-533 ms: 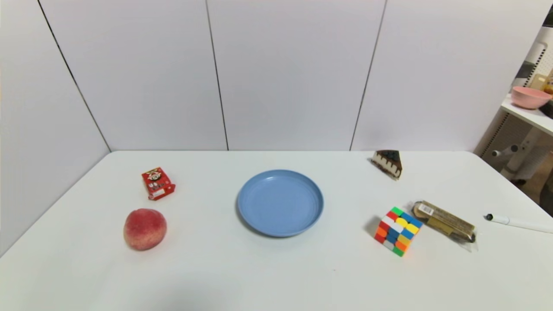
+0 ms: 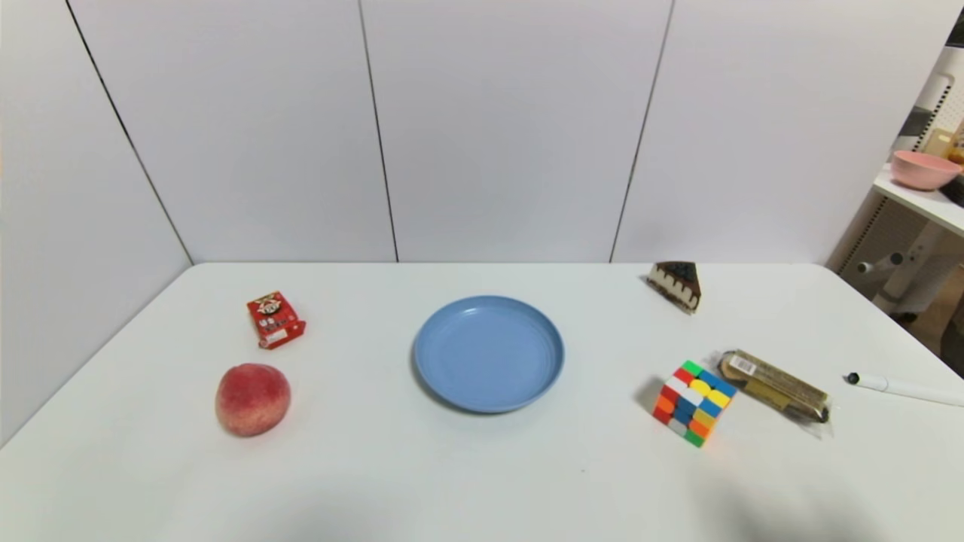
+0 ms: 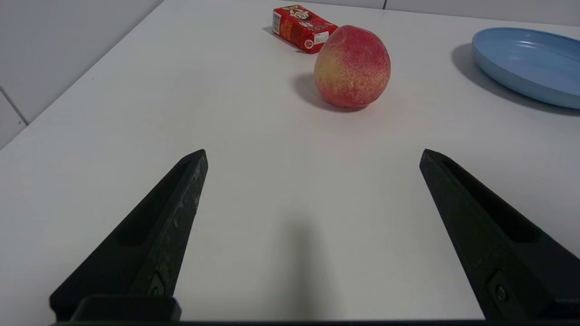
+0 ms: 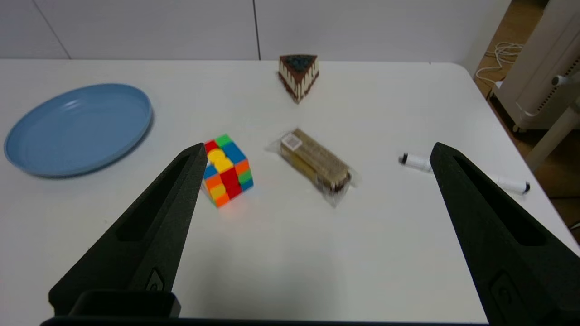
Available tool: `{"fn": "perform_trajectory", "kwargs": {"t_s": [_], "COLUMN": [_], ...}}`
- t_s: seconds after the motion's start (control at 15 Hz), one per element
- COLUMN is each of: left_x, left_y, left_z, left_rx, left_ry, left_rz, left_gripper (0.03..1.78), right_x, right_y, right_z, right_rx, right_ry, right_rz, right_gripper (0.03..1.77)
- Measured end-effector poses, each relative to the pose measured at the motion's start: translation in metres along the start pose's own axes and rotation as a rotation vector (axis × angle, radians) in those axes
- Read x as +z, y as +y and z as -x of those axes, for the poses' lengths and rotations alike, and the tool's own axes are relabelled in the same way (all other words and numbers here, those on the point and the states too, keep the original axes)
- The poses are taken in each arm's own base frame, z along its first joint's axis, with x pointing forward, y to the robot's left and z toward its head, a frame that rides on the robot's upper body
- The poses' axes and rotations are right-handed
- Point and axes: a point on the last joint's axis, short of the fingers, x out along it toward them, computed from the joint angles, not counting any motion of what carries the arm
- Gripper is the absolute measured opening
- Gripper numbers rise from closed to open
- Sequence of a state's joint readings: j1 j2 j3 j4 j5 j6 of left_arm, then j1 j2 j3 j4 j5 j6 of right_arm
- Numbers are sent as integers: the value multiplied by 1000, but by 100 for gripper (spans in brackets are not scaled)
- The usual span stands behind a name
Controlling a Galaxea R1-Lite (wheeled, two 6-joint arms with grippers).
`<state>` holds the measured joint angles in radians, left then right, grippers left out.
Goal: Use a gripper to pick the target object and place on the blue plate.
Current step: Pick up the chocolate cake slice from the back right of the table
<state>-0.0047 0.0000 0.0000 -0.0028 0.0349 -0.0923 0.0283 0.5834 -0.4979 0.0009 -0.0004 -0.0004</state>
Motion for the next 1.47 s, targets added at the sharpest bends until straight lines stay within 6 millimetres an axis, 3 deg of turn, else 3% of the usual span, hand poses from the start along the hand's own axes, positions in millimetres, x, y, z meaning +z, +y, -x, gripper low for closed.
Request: {"fn": "perform_trajectory", "kwargs": {"t_s": [0.2,0.33,0.6,0.8,1.0,1.27,1.47], "left_x": [0,0,0,0,0,0,0], "left_y": [0,0,0,0,0,0,0], "left_z": [0,0,0,0,0,0,0], "left_rx": [0,0,0,0,0,0,0], "left_ry": [0,0,0,0,0,0,0], "left_rz": [0,-1,0,0,0,0,0], "left_gripper": [169,169,169,169,169,169,169], "right_x": [61,89,112,96,51,0,-21], "right_y": [1,3,7,10,13,15,15], "right_z": [-62,-115,-224,-298,-356,-401,-419], "right_rx": [18,27,36,40,56,65,62], "right_ry": [79,164,366,559,746,835,832], "right_rz": [16,23,27,28,24,20,20], "right_gripper": [170,170,170,170,170,170,170]}}
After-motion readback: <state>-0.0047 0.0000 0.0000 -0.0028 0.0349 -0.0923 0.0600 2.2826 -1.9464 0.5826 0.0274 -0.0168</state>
